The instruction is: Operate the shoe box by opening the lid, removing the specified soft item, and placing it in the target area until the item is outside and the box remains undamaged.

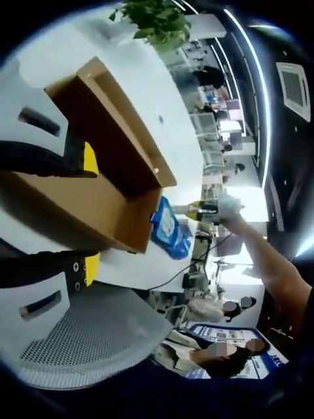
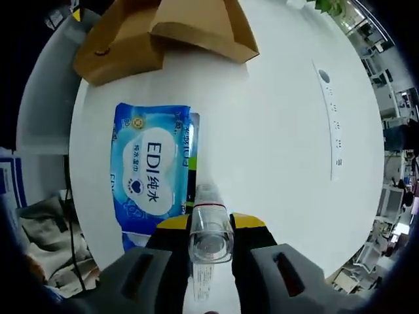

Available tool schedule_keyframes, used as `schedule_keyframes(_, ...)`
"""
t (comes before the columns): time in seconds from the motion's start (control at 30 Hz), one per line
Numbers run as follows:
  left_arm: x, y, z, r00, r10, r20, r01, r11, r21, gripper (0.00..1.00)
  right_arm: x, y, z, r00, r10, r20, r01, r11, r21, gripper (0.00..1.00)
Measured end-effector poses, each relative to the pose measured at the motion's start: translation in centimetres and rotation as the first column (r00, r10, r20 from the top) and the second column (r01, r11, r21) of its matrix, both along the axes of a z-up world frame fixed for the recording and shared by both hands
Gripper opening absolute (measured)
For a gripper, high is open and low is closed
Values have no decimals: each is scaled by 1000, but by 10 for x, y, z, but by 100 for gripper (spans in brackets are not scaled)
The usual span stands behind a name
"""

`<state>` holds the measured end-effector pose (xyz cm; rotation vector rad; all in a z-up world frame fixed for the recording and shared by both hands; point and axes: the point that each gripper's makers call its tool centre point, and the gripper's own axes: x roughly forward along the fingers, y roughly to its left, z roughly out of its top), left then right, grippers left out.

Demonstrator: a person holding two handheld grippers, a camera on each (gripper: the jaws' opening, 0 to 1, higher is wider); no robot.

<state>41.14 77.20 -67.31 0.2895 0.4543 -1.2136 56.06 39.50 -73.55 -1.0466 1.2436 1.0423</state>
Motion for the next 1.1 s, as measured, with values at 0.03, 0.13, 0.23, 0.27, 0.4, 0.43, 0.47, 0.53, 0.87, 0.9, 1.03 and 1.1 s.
schedule_keyframes(0.03, 1, 0, 0, 1000, 3, -8, -3, 1000, -5, 43, -2, 0, -1, 1000, 4, -13, -4, 1000, -3, 20)
schedule_keyframes(0.13, 1, 0, 0, 1000, 1, -2, -1, 1000, 0, 43, -2, 0, -3, 1000, 12, -14, -12, 1000, -7, 20)
schedule_keyframes(0.23, 2, 1, -1, 1000, 4, -5, -4, 1000, 2, 43, -2, 0, -4, 1000, 8, -20, -8, 1000, -4, 20)
schedule_keyframes(0.27, 2, 1, -1, 1000, 6, -8, -6, 1000, 0, 43, -2, -1, -5, 1000, 15, -22, -15, 1000, -9, 20)
schedule_keyframes(0.4, 2, 1, -1, 1000, 5, -8, -5, 1000, 3, 43, -1, -1, -5, 1000, 11, -27, -11, 1000, -11, 20)
schedule_keyframes(0.43, 2, 1, -1, 1000, 4, -6, -4, 1000, 5, 42, -1, -1, -5, 1000, 8, -26, -9, 1000, -12, 20)
schedule_keyframes(0.47, 2, 2, -1, 1000, 6, -10, -6, 1000, 4, 42, -1, -1, -5, 1000, 10, -29, -11, 1000, -11, 20)
schedule_keyframes(0.53, 2, 1, -1, 1000, 4, -8, -4, 1000, 5, 42, 0, -1, -5, 1000, 10, -29, -10, 1000, -9, 20)
schedule_keyframes(0.87, 2, -1, -1, 1000, -2, -8, 2, 1000, 4, 42, -10, 10, 10, 1000, -6, -21, 6, 1000, 7, 24)
schedule_keyframes(0.9, 3, -1, 0, 1000, 1, -11, -1, 1000, 0, 42, -10, 11, 12, 1000, -6, -18, 6, 1000, 12, 24)
schedule_keyframes(1.03, 2, -2, 0, 1000, -6, -2, 6, 1000, 3, 42, -12, 15, 20, 1000, -7, -6, 7, 1000, 22, 25)
schedule_keyframes(1.1, 1, -3, 0, 1000, -9, -5, 9, 1000, -2, 42, -12, 16, 24, 1000, -3, 4, 3, 1000, 22, 26)
